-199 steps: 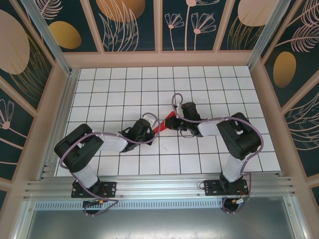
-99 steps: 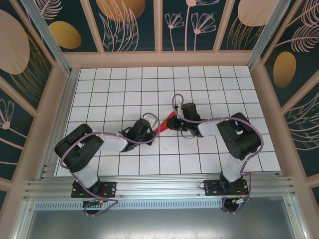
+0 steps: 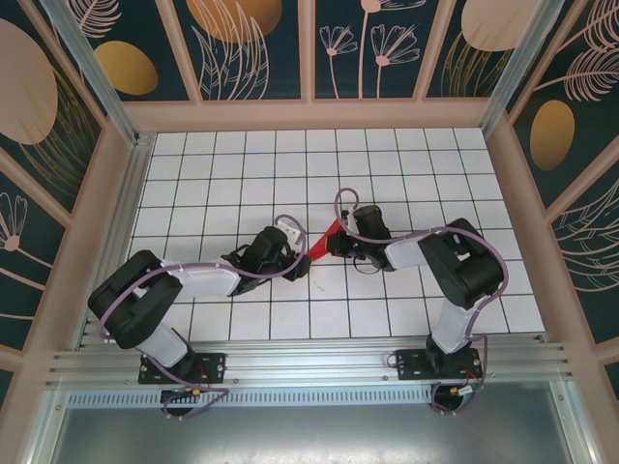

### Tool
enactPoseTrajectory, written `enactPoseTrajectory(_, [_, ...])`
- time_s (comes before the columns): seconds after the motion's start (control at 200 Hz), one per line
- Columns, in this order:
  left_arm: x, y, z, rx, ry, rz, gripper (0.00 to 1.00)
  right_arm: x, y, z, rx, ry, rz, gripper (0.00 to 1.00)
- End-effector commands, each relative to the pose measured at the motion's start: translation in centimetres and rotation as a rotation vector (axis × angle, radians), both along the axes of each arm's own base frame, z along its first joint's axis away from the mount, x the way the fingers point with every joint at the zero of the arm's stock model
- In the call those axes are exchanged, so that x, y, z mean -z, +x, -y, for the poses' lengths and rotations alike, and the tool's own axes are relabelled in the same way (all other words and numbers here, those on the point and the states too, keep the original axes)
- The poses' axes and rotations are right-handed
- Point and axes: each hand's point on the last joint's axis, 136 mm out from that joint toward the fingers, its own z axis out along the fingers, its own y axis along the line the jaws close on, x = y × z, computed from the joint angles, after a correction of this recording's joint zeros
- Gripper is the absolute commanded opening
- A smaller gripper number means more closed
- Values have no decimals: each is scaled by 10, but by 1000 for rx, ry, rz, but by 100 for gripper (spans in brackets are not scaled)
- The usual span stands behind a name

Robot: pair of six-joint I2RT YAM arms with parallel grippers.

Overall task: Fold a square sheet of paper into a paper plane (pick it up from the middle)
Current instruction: Fold the wing for the fifth time at the center of the table.

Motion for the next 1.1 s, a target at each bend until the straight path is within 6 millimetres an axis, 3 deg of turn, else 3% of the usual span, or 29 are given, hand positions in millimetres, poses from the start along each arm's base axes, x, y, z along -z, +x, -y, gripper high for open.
enactPoseTrajectory(0.0, [-14, 11, 4, -58, -73, -25, 55, 6, 0, 5, 13, -1, 25, 6])
enactPoseTrajectory(0.32, [-17, 30, 18, -62, -230, -232, 49, 6, -7, 5, -2, 28, 44, 7])
enactPoseTrajectory(0.43, [-8, 33, 15, -87, -205, -298, 44, 6, -8, 5, -2, 45, 43, 8])
enactPoseTrajectory(0.45, [3, 32, 14, -97, -185, -326, 43, 7, -8, 5, -2, 46, 43, 9])
enactPoseTrajectory(0.54, [15, 34, 9, -119, -166, -372, 33, 8, -8, 6, 1, 55, 35, 9])
enactPoseTrajectory(0.711, [28, 26, 12, -96, -174, -442, 22, 9, -8, 7, 6, 65, 28, 10])
enactPoseTrajectory(1.096, [21, 22, 16, -69, -235, -442, 24, 14, -8, 11, 18, 53, 13, 10])
